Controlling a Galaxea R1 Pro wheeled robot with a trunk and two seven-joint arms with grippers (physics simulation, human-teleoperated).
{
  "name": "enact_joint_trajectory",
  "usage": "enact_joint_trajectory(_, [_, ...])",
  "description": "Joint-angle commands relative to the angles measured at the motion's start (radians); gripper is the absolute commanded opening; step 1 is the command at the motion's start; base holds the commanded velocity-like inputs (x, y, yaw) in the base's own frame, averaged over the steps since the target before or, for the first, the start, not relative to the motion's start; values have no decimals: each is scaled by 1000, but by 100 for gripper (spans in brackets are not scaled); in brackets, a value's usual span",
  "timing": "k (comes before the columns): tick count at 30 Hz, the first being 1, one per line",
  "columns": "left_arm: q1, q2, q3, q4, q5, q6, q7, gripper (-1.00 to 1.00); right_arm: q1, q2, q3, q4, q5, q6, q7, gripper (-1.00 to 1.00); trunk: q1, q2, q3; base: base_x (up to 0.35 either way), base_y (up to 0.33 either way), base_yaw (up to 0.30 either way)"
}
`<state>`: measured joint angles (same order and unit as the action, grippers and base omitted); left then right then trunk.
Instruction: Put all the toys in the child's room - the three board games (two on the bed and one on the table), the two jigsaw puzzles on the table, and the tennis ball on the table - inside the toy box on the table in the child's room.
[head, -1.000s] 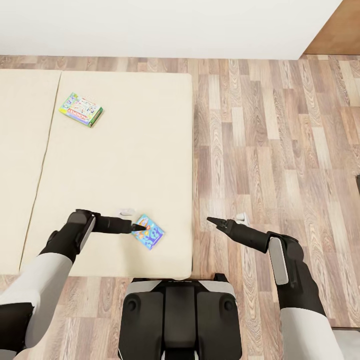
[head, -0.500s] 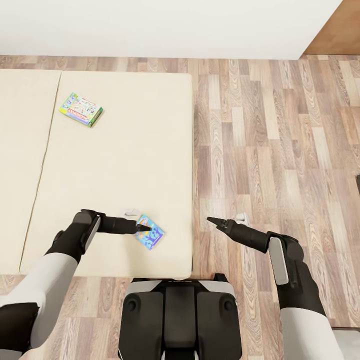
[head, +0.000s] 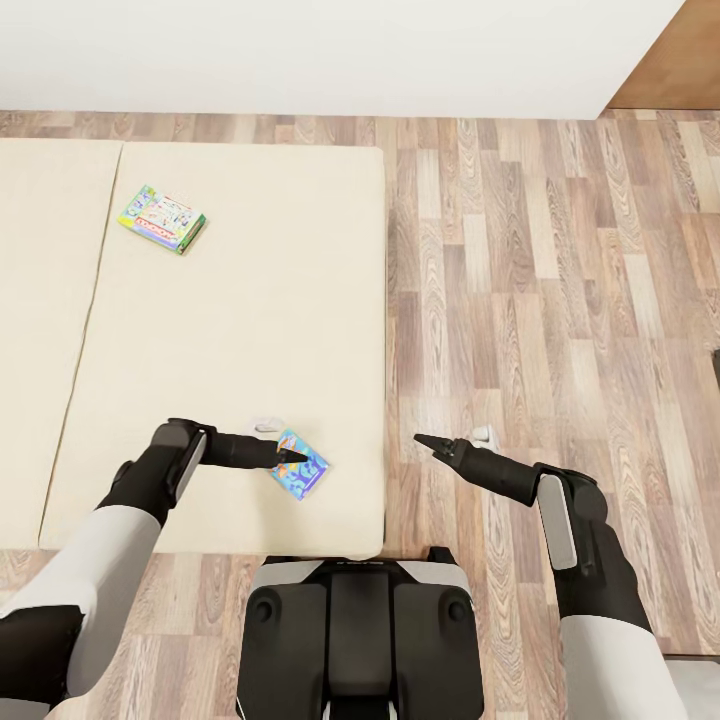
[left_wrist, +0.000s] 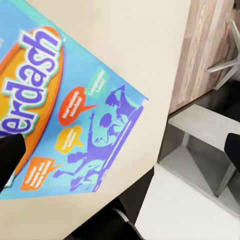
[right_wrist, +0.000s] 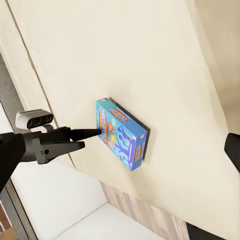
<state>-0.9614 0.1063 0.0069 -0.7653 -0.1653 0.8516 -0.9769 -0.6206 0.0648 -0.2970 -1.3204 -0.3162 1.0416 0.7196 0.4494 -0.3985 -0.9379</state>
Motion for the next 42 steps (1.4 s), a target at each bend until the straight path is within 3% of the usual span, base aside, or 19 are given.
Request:
enact_joint_trajectory(1, [0,0,1,-1,-8,6,-8,100,-1,1,-3,0,6,5,8,100,1,-2,-1,0,0,0])
enact_joint_trajectory(19, [0,4,0,-6,-13,12,-8,100,-1,1,-1,1,7,2,6,100,1,-2,-1,0,0,0])
enact_joint_trajectory(28, [0,12,-1,-72,-19,60,-5,100,-1,2,-2,2,8,2,5,100,1,-2,-1,0,0,0])
enact_joint_trajectory(42, [0,82,-1,-158,-22,104,-1,100,-1,6,0,3,9,0,4,100,1,-2,-1,0,0,0])
